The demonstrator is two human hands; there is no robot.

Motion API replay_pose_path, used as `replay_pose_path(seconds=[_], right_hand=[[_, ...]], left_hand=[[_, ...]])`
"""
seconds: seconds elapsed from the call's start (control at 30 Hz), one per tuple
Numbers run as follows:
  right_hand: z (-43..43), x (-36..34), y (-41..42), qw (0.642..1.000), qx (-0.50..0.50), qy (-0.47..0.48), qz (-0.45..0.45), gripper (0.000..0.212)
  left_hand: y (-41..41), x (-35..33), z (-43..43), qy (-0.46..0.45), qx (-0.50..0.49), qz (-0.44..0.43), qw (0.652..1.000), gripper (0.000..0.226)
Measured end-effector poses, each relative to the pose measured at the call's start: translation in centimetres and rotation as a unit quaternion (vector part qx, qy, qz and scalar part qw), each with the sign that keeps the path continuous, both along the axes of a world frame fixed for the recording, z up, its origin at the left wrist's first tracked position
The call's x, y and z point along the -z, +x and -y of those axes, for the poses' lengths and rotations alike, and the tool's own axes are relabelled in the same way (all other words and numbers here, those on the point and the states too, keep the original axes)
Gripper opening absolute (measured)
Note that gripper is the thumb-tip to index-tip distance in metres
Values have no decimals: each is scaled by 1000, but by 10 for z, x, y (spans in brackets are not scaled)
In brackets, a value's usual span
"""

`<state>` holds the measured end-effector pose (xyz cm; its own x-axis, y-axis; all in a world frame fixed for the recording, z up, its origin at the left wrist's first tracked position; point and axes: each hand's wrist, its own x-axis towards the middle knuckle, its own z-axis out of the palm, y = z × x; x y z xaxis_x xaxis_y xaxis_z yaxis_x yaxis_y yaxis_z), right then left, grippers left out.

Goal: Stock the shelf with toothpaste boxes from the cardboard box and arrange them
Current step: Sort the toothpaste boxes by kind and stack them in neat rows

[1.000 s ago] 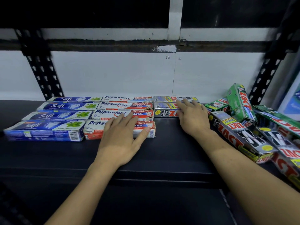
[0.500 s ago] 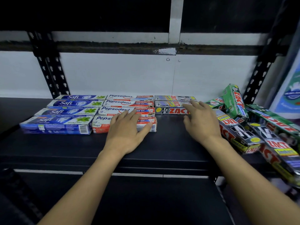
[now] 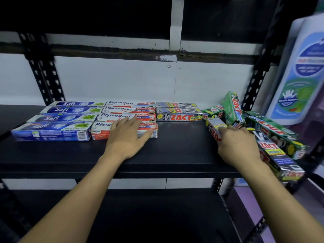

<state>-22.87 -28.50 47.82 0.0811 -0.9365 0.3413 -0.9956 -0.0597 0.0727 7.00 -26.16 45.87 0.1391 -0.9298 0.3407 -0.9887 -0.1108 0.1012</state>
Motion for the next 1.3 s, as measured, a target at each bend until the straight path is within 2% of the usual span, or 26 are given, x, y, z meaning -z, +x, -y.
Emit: replay_pose_path(seconds=[0.13,0.3,0.4,0.5,0.63,0.97,1.3], right_hand=[[-11,3,-1,996,-91,-10,14,30],[-6,2,-9,963,-254,45,82,49],[3,12,-17,968,-212,-3,132,53],[7,28,-15,960,-179,-8,216,55],[20,34,-7,953,-181,-17,242,50],[55,23,22,952,-182,31,243,44],[81,26,42,952,-211,3,221,48]], left_hand=[[0,0,-1,3,0,0,1000,72],[1,0,-1,2,3,0,1000,72],[1,0,-2,-1,4,1,1000,72],[1,0,-2,-3,7,0,1000,71],[2,2,-1,-4,11,0,1000,71],[3,2,0,-8,10,-5,1000,72],[3,2,-1,-6,12,-3,1000,71]])
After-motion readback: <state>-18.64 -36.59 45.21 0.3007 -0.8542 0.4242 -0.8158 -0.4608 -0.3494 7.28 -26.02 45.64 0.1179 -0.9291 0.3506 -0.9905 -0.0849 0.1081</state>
